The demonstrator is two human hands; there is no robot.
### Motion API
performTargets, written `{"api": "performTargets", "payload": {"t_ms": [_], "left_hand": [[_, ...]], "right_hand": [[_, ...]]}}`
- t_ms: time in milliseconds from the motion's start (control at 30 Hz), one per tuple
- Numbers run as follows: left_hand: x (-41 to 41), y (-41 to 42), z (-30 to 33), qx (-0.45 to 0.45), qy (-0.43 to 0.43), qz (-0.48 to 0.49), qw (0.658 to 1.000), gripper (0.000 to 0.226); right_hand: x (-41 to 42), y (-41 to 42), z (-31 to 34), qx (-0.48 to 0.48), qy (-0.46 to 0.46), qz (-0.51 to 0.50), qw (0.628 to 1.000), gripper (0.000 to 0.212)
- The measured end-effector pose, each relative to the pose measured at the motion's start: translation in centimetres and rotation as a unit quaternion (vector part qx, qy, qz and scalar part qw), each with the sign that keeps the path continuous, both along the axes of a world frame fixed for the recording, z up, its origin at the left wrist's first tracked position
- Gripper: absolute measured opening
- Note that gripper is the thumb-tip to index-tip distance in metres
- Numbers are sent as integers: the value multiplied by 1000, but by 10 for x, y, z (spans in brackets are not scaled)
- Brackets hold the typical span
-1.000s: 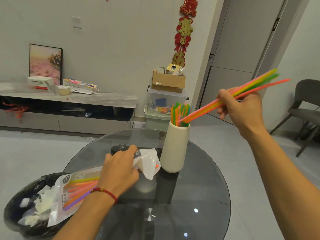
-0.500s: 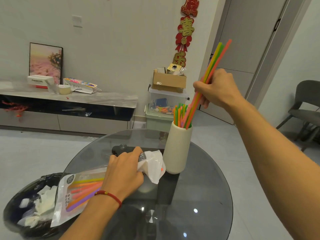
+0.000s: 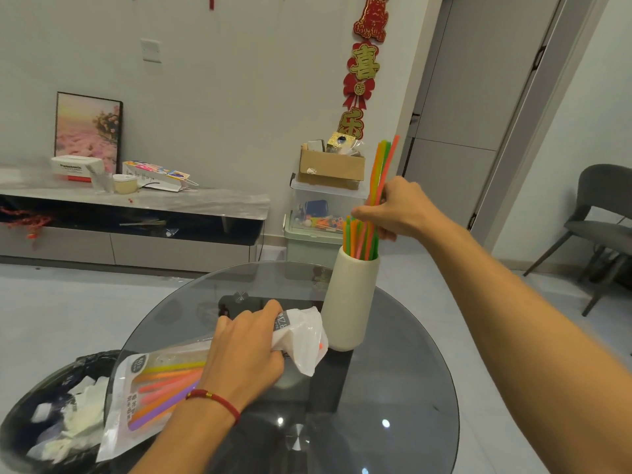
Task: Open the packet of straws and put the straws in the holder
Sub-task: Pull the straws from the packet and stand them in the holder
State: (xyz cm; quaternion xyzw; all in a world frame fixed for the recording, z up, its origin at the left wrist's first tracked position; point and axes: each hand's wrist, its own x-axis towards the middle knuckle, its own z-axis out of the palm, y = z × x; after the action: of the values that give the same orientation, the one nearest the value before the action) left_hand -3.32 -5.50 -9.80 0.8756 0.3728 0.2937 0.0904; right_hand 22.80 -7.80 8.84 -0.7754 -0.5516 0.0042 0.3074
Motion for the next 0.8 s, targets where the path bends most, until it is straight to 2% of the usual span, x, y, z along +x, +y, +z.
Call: {"api": "performTargets", "payload": {"t_ms": [67,133,200,233,300,367,433,500,567,633,733,800], "left_hand": [[0,0,-1,-3,-3,-2,1000,32],[1,0,-1,-5,-2,-3,1000,32],[1,-1,-1,-5,1,0,1000,33],[1,-2,0,-4,2,-1,1000,32],[1,-2,1,0,1,-1,1000,31],[0,-3,3,3,-2,1,1000,31],[-1,-4,6,5,-4,3,1000,32],[-1,-5,8,8,-5,5,1000,33],[-2,-7,10,12,-4,4,1000,36],[-3,-8,12,19,2,-2,1000,42],[-4,-11,13,47,17,-13,999,53],[-5,-14,13,62,31,-27,997,61]], "right_hand": [[1,1,1,31,-9,-22,999,52],[1,-2,5,115,-52,-32,992,55],[0,-4,9,190,-95,4,977,67],[1,-4,8,196,-107,36,974,68],[2,-4,0,140,-126,85,978,53],[4,-5,-15,36,-148,103,983,38],[5,-10,-31,-48,-138,112,983,43],[4,-17,-39,-65,-125,114,983,49],[2,-23,-40,-22,-130,106,986,49],[-5,-34,-42,79,-134,93,983,44],[-31,-65,-67,237,-76,103,963,26],[-52,-88,-100,219,-20,124,968,12]]}}
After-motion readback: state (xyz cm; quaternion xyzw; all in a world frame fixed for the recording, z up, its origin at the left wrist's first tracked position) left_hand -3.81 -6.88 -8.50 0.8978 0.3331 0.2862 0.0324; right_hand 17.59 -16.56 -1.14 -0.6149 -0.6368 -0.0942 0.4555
